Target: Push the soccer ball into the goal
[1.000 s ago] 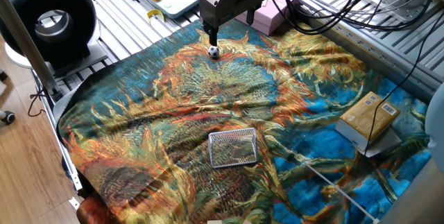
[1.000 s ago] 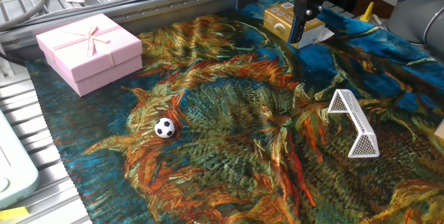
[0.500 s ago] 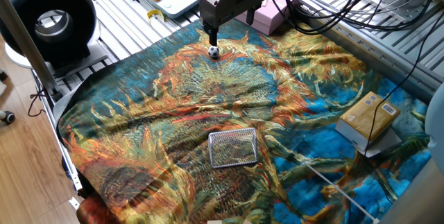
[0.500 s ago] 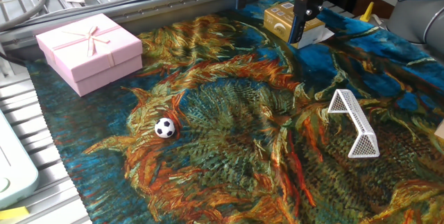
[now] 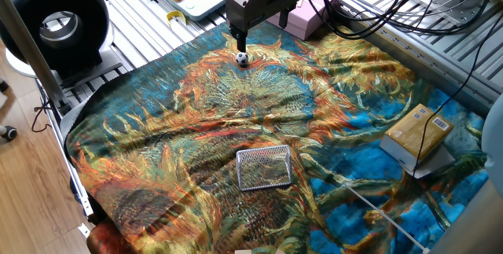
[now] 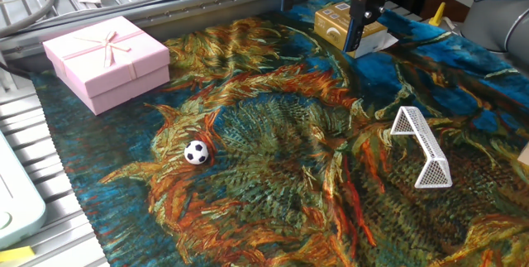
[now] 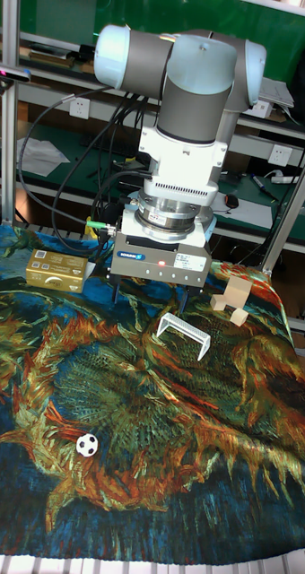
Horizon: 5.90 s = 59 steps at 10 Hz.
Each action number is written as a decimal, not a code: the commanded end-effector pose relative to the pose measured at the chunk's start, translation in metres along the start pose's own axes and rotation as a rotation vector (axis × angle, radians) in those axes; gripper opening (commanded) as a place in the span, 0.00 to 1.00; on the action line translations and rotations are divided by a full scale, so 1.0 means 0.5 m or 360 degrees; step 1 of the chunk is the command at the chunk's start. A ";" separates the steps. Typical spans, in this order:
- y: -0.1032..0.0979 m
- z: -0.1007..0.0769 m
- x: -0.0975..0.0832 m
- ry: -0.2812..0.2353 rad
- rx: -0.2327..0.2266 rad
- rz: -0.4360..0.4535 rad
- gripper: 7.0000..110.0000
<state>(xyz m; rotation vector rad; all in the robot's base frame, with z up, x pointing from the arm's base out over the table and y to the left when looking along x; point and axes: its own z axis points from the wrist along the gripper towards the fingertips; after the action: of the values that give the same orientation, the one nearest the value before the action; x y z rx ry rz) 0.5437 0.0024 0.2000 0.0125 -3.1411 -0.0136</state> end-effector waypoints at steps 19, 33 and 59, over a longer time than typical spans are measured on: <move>0.003 0.000 0.024 0.0097 -0.0016 0.0456 0.00; 0.024 0.007 0.061 0.0265 -0.0065 0.0626 0.00; 0.126 -0.001 -0.029 0.0089 -0.0439 0.0926 0.00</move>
<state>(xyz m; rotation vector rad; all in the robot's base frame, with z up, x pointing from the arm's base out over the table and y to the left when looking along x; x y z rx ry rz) 0.5654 0.0626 0.1989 -0.8798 -2.9596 -0.4266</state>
